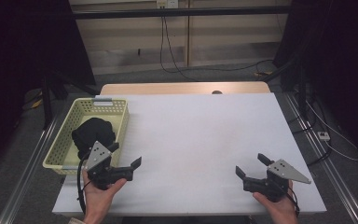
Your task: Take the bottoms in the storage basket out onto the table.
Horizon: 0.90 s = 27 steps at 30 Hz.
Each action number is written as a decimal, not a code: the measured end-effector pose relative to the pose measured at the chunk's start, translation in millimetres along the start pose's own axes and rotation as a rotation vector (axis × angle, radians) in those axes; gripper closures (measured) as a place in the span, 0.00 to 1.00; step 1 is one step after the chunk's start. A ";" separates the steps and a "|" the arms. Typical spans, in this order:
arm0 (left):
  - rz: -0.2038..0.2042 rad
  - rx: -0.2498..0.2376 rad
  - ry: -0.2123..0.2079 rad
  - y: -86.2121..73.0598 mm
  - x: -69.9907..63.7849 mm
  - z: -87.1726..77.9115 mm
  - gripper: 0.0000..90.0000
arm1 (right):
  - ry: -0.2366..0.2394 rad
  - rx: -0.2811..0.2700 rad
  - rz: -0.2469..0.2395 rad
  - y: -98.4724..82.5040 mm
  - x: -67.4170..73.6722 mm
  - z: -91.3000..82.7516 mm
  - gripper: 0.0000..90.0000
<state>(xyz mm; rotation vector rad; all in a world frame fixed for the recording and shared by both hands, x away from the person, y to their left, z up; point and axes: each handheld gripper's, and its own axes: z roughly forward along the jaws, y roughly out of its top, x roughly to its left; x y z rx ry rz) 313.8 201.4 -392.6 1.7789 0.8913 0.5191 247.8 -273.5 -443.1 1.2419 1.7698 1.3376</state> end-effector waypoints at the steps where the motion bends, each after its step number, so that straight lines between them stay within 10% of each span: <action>1: -0.004 -0.005 0.005 1.4 2.2 -1.2 0.05 | 0.001 -0.001 0.000 0.0 -0.3 0.0 0.06; 27: -0.025 0.000 0.115 24.5 43.4 -28.6 0.06 | 0.015 -0.003 0.001 1.9 1.7 1.3 0.06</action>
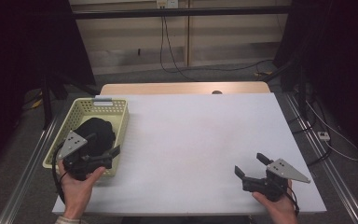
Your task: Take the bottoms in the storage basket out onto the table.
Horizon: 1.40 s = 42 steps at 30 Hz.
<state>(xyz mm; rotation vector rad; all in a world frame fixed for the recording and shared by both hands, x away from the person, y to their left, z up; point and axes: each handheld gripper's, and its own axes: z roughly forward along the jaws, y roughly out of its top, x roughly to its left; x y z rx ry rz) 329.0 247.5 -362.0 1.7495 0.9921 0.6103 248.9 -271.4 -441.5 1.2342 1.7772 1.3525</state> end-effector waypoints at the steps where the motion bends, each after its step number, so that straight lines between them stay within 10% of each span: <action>1: 0.005 0.002 0.008 2.5 2.0 -0.7 0.06 | 0.000 0.002 -0.003 -0.2 0.1 0.0 0.06; 8: -0.003 -0.035 0.024 18.9 12.9 -5.9 0.08 | 0.000 0.003 0.001 -0.9 -0.3 -0.4 0.06; 15: -0.015 0.004 0.033 30.5 27.2 -0.8 0.08 | -0.004 0.005 -0.001 -0.9 0.6 0.0 0.06; 19: -0.015 0.054 0.116 33.6 35.9 6.0 0.09 | -0.004 0.011 0.003 -0.9 1.3 1.2 0.06; 42: -0.113 0.118 0.153 43.2 84.7 42.7 0.10 | 0.002 0.019 0.010 -2.0 0.0 0.6 0.06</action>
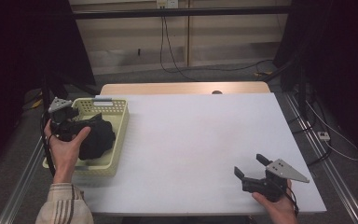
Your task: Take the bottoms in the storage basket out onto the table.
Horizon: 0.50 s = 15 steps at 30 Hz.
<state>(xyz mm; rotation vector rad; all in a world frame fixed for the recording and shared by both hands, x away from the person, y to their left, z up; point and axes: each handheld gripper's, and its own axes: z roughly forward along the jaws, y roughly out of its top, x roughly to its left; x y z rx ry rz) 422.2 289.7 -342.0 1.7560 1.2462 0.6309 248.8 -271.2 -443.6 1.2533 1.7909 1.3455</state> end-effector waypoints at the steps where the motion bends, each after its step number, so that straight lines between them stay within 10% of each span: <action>1: -0.003 -0.003 -0.002 -0.4 -0.2 -0.6 0.10 | 0.000 0.001 0.003 -0.1 0.0 -0.1 0.06; 15: 0.010 0.110 0.014 -14.8 10.5 13.7 0.05 | 0.003 0.004 -0.001 -0.6 -0.1 -0.8 0.05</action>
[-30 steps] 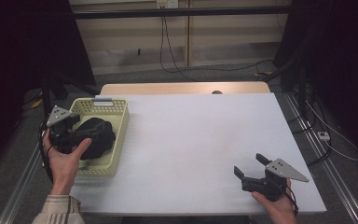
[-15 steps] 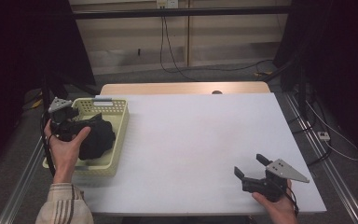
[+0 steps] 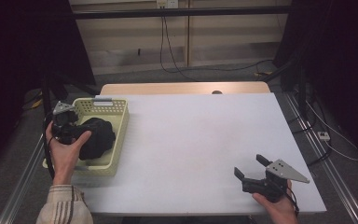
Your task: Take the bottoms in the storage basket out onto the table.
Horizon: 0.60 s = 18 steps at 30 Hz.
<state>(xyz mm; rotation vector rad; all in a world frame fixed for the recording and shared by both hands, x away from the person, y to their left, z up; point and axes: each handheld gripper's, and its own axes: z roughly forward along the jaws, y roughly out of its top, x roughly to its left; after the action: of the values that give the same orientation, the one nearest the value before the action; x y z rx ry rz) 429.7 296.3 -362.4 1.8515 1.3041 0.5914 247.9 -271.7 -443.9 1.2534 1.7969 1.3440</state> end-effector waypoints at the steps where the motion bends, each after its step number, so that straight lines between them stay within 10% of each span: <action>1: -0.003 0.004 0.000 -0.5 0.4 0.8 0.05 | -0.001 0.000 0.002 0.0 0.0 0.0 0.05; 6: -0.019 -0.002 -0.007 -3.5 2.0 6.6 0.09 | 0.001 0.006 0.006 -0.3 1.2 0.6 0.05; 18: 0.034 0.185 0.034 -11.5 6.2 28.9 0.07 | 0.001 0.015 0.011 -1.0 0.8 0.2 0.05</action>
<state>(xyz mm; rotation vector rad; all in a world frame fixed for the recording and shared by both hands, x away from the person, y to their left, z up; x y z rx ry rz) 446.8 294.5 -389.1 2.0249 1.3917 0.5372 247.4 -270.9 -444.8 1.2730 1.8063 1.3394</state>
